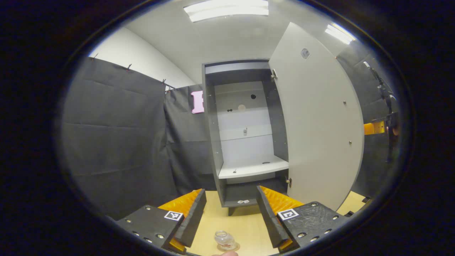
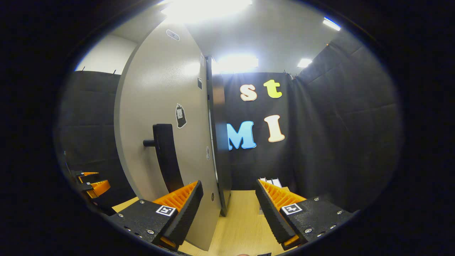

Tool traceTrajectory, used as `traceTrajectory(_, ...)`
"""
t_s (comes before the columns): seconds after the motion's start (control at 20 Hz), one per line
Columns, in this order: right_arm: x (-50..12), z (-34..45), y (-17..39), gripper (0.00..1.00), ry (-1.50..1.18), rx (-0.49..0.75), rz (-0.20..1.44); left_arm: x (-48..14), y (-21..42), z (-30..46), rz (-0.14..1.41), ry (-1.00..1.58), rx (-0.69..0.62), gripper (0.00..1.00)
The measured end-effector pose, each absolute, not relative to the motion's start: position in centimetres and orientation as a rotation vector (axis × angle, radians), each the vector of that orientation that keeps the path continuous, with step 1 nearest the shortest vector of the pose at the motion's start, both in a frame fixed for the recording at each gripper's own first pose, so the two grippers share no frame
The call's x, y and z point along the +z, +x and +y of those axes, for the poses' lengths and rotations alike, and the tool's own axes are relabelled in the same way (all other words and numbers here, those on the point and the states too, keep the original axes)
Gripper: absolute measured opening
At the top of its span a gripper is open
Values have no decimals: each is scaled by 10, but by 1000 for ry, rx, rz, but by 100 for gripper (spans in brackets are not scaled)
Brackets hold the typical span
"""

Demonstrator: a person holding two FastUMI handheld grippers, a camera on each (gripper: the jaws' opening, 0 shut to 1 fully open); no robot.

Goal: Open the cabinet door with the right hand, grasp the bottle in the cabinet with the left hand and place it on the coaster, then close the cabinet door with the right hand.

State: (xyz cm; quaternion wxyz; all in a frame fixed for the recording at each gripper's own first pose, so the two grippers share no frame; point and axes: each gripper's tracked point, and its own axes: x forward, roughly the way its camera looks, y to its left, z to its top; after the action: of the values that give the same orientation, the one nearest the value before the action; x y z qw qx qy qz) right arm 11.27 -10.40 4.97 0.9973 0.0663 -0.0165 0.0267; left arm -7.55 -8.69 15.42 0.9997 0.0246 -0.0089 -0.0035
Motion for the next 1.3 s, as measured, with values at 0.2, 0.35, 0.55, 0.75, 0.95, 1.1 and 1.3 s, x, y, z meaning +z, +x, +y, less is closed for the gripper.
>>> traceTrajectory(0.2,50,-88,112,92,163,73,-8,150,-72,-84,4,-6,0,81)
traceTrajectory(0.35,51,-67,114,90,154,107,-4,152,-72,-83,1,-35,-7,81)
traceTrajectory(0.55,55,-40,128,92,122,113,-2,153,-70,-82,-17,-16,-20,81)
traceTrajectory(0.75,59,-12,142,92,120,125,-5,152,-66,-80,-18,1,-47,87)
traceTrajectory(0.95,64,17,160,92,106,141,-19,153,-59,-73,-41,37,-63,87)
traceTrajectory(1.1,68,42,173,92,118,154,-29,154,-56,-69,-53,46,-72,87)
traceTrajectory(1.3,63,65,195,92,166,129,-14,160,-49,-72,-81,1,-63,81)
